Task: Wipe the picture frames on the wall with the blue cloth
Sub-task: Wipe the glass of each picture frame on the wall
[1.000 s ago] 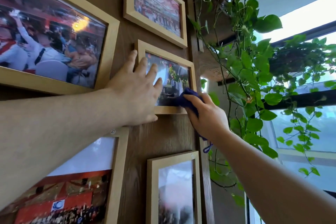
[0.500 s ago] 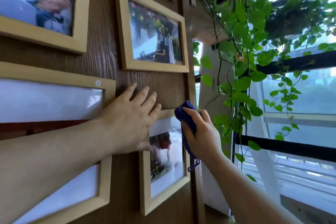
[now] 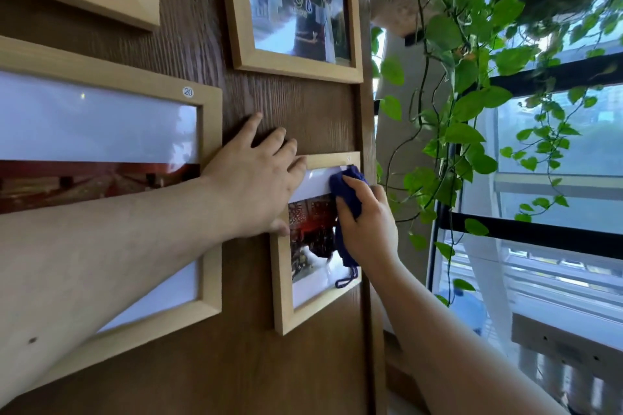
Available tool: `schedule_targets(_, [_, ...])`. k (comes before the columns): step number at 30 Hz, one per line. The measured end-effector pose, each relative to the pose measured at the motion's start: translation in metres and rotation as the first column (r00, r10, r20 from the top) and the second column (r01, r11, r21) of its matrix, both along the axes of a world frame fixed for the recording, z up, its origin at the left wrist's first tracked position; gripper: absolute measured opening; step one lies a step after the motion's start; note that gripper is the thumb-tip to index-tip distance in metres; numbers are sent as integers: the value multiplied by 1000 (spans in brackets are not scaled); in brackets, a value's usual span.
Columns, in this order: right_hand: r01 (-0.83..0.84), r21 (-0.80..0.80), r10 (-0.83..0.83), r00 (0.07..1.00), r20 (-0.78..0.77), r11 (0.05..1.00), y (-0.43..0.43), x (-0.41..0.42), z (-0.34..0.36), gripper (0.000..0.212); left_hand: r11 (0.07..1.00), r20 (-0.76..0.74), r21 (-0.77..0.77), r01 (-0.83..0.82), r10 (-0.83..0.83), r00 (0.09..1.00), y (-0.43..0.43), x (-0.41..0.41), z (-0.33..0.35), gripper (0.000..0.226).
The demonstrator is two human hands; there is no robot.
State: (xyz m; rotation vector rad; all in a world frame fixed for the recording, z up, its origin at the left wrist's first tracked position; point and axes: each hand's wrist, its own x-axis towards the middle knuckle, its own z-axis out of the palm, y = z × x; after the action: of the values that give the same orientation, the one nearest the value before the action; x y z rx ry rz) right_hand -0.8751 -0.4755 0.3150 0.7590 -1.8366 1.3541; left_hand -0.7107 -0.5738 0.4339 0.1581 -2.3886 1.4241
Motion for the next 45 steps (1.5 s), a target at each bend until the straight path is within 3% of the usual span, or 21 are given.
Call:
schedule_targets(4, [-113, 78, 126, 973, -193, 991, -7, 34, 0, 38, 1000, 0, 11, 17, -17, 1000, 1, -2, -1, 99])
schedule_targets(7, [-94, 166, 142, 940, -310, 982, -10, 44, 0, 38, 1000, -3, 14, 27, -27, 1000, 1, -2, -1, 96])
schedule_targets(10, [14, 117, 19, 962, -271, 993, -5, 26, -3, 36, 1000, 1, 8, 9, -9, 1000, 3, -3, -1, 100])
schedule_targets(13, [56, 40, -55, 998, -17, 998, 3, 4, -9, 37, 1000, 3, 7, -2, 2, 1000, 3, -2, -1, 102])
schedule_targets(15, [37, 24, -38, 998, 42, 999, 2, 3, -15, 39, 1000, -4, 5, -1, 1, 1000, 2, -3, -1, 104])
schedule_targets(19, [-114, 78, 125, 981, -146, 990, -6, 33, -21, 39, 1000, -6, -3, 0, 0, 1000, 2, -3, -1, 102])
schedule_targets(22, [-123, 170, 170, 938, -303, 978, -8, 41, -26, 38, 1000, -3, -13, 12, -12, 1000, 2, -4, -1, 99])
schedule_targets(24, [-65, 170, 113, 950, -291, 983, -5, 28, -32, 38, 1000, -6, -23, 5, -6, 1000, 1, -4, -2, 102])
schedule_targets(27, [20, 110, -6, 993, -119, 994, 3, 6, -46, 40, 999, -10, -33, 1, -1, 1000, 0, -4, -2, 105])
schedule_targets(30, [10, 94, -8, 1000, -20, 996, 5, -1, -56, 41, 1000, -13, -30, -2, 2, 1000, 1, -5, -4, 105])
schedule_targets(35, [-146, 183, 181, 965, -189, 972, -2, 34, -56, 39, 998, -12, -52, -17, 17, 1000, 2, -6, -4, 105])
schedule_targets(39, [-107, 276, 201, 919, -339, 955, 1, 30, -50, 38, 997, -19, -71, -23, 22, 1000, 2, -6, -4, 106])
schedule_targets(41, [-33, 269, 128, 932, -340, 962, 6, 15, -50, 38, 997, -19, -71, -28, 26, 999, 2, -6, -4, 105])
schedule_targets(45, [54, 220, -18, 987, -161, 974, 14, -7, -57, 38, 998, -19, -64, -20, 19, 1000, 1, -4, -4, 104])
